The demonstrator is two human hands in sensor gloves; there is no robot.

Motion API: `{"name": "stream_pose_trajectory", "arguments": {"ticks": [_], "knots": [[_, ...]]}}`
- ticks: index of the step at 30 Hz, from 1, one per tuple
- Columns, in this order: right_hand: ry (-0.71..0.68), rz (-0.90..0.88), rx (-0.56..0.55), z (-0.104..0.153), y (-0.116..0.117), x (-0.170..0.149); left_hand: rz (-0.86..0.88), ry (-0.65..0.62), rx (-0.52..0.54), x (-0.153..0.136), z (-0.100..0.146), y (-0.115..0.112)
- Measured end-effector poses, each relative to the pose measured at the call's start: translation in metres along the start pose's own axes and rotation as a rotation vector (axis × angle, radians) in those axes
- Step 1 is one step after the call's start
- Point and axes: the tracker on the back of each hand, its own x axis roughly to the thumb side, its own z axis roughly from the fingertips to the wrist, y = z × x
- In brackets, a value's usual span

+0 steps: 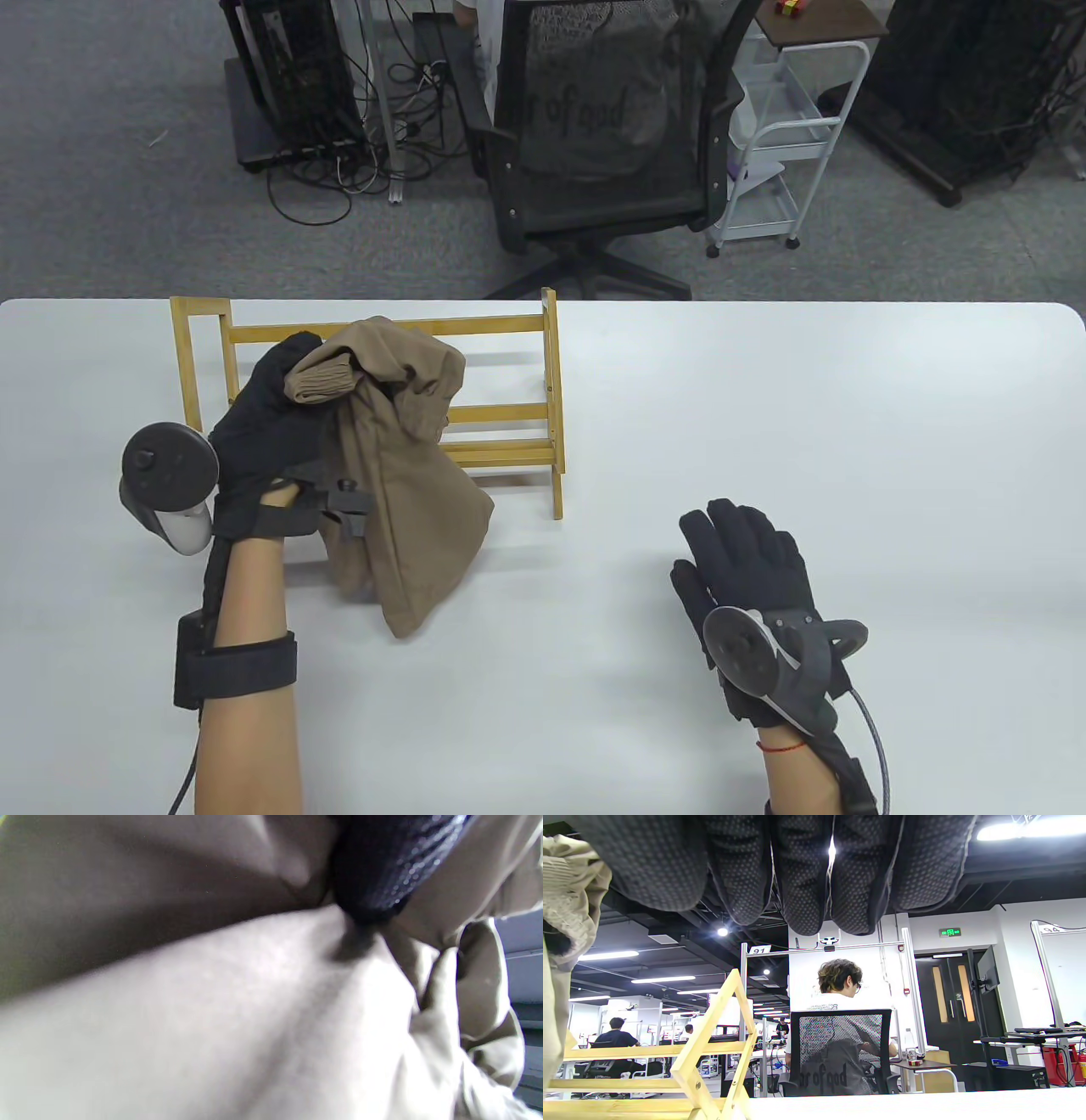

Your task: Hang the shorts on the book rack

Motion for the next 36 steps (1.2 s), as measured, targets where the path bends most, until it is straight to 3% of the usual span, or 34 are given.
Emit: {"name": "stream_pose_trajectory", "arguments": {"ticks": [24, 36], "knots": [[0.021, -0.023, -0.006, 0.002, -0.002, -0.005, -0.043, 0.147, -0.035, -0.026, -0.044, -0.027], [0.023, -0.019, 0.002, 0.002, -0.001, -0.005, -0.027, 0.235, -0.013, -0.041, -0.065, -0.026]]}}
